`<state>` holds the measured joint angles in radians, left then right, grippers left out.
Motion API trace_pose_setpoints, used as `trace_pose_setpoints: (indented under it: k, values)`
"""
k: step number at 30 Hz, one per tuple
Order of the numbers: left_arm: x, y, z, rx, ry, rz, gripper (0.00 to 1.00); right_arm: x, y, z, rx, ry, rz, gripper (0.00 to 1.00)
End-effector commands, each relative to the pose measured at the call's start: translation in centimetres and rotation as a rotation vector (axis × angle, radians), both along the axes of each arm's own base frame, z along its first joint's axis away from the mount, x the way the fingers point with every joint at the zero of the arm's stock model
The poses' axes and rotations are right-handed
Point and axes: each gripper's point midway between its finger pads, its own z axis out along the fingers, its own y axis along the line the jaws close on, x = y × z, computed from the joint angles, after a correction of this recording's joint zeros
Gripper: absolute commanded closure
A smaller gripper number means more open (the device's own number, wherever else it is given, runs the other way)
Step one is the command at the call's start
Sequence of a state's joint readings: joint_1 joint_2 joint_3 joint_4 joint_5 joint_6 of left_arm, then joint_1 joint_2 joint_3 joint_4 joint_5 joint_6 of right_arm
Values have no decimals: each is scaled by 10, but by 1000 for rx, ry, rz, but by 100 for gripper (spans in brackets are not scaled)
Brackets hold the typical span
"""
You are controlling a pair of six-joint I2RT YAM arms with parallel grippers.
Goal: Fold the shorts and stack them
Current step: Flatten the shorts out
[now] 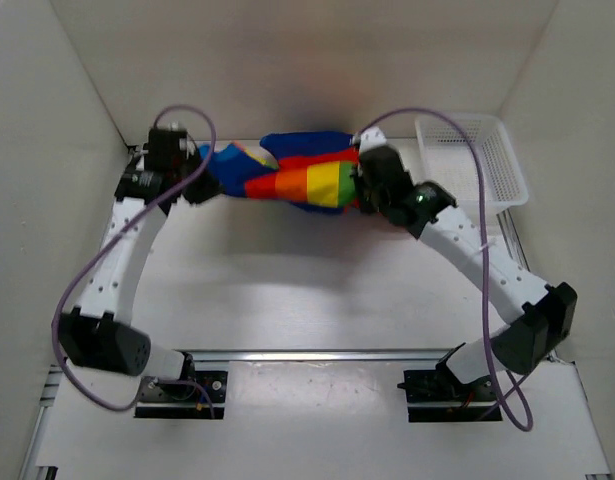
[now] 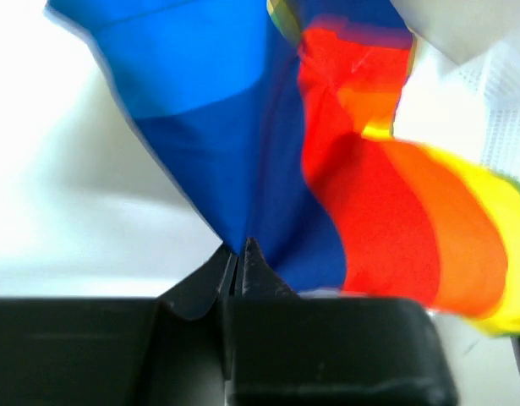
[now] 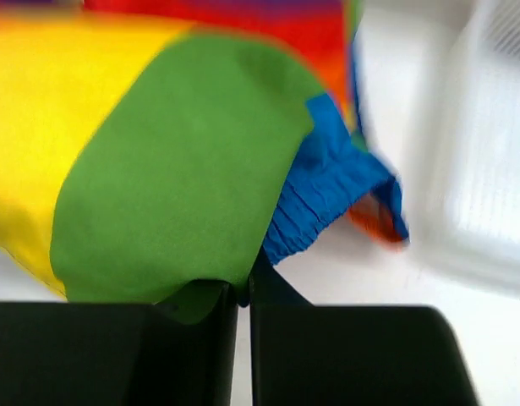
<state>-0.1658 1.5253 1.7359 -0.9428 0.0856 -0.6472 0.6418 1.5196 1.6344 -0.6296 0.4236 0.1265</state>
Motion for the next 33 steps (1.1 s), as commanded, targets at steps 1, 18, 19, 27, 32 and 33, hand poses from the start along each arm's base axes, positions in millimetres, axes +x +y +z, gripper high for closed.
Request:
trace_pose_setpoints:
  k: [1, 18, 19, 27, 32, 33]
  values:
    - [-60, 12, -74, 2, 149, 110, 71, -61, -7, -89, -97, 207, 61, 75]
    - [-105, 77, -182, 67, 469, 343, 11, -131, -23, -148, 704, 708, -143, 13]
    - [-110, 86, -197, 55, 510, 360, 11, -136, -17, -163, 788, 753, -188, 13]
    - [-84, 85, -242, 35, 590, 326, 10, -147, 2, -199, 1065, 918, -351, 14]
    - [-66, 90, -254, 43, 600, 341, 14, -150, 8, -216, 1149, 1005, -453, 16]
    - [-67, 90, -261, 46, 625, 341, 14, -150, 11, -215, 1155, 1009, -448, 16]
